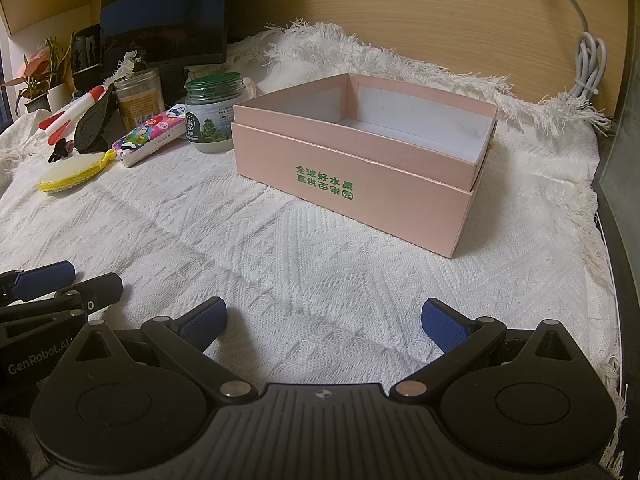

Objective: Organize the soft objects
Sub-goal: 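Grasp the white-red foam rocket with the left gripper while the right grasps the black strap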

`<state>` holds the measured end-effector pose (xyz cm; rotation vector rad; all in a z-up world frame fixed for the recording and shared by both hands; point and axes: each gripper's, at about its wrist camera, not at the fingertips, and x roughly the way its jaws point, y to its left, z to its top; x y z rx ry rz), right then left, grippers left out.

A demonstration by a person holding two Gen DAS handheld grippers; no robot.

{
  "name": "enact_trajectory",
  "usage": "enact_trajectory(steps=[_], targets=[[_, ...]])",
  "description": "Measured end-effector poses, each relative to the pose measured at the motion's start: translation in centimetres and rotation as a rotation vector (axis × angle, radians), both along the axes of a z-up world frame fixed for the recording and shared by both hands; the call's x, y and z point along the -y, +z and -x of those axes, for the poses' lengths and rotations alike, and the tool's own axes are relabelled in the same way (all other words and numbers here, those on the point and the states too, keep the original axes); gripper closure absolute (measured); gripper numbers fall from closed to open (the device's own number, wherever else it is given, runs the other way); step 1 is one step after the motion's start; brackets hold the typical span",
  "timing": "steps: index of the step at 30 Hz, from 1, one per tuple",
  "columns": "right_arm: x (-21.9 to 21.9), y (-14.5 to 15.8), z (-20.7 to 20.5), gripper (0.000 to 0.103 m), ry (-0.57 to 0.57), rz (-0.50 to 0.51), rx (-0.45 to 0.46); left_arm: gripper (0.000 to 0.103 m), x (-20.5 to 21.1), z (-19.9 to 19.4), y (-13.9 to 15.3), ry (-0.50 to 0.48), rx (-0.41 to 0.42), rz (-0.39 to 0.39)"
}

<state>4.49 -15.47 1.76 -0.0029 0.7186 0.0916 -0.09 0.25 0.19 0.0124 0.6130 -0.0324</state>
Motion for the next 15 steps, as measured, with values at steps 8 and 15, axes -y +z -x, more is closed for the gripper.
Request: enact_trajectory(steps=[8,15], targets=[[-0.4,1.2,-1.1,0.0,-0.008,0.013,-0.164,0.054,-3.8,-2.9,2.0,-0.214,-0.174,0.129],[-1.0,1.3,-1.5,0.0,-0.03,0.03,-0.206,0.056,-9.5,-5.0,3.9,-0.258,-0.181,0.19]])
